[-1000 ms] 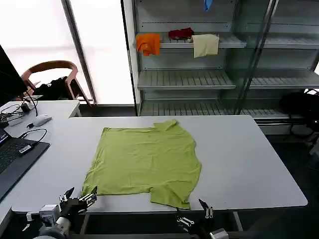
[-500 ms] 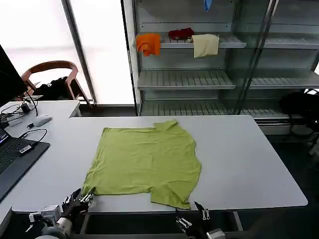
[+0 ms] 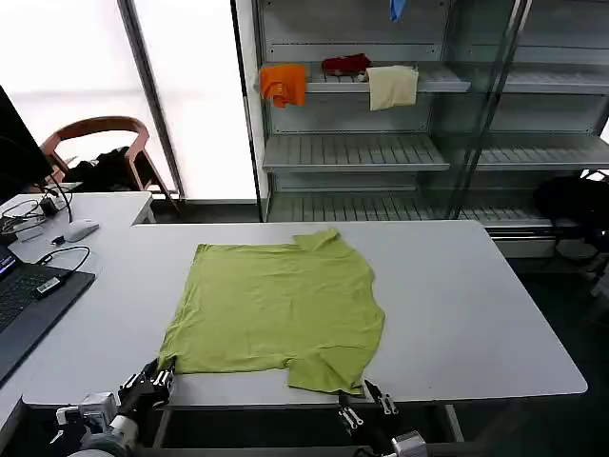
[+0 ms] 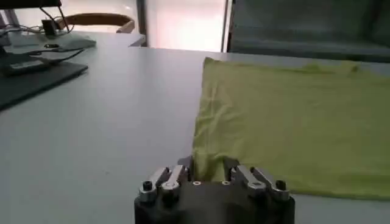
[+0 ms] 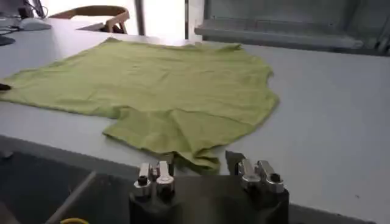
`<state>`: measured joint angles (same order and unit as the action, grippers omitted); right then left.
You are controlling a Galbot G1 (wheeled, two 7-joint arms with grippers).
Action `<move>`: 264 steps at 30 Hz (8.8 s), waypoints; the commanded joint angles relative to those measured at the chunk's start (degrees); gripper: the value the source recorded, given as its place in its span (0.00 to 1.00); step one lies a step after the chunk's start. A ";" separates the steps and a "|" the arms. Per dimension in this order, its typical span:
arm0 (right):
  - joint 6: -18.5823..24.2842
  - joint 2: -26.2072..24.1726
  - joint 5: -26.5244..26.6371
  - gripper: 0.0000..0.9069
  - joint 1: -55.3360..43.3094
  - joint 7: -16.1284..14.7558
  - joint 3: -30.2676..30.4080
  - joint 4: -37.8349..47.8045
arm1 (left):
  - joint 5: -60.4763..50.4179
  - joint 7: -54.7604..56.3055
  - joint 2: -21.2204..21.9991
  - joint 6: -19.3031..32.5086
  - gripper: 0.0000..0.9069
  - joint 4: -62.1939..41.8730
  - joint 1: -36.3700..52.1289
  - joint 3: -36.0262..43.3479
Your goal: Fold and organize the clothes.
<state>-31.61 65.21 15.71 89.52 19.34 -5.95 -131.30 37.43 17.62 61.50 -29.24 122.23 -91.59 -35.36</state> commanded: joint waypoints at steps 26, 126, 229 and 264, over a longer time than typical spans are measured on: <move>-0.44 0.66 1.71 0.00 -2.48 1.03 0.74 3.11 | -2.49 -1.11 -0.09 1.92 0.34 -0.93 -0.24 0.16; 1.05 0.41 3.85 0.09 -36.05 -6.70 2.65 27.37 | -10.78 4.15 3.54 7.31 0.67 -23.07 30.68 14.15; 1.28 -13.27 15.46 0.00 -9.37 -7.71 -8.98 3.87 | -8.63 8.25 0.82 -2.08 0.00 3.32 3.53 5.25; 3.83 -14.03 14.86 1.00 6.37 -4.16 -13.13 -2.77 | -18.70 19.09 6.66 5.07 1.00 11.89 -12.64 6.07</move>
<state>-27.99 50.86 30.64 93.18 14.59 -18.71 -132.59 19.62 35.63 67.77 -24.54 133.09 -102.89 -29.46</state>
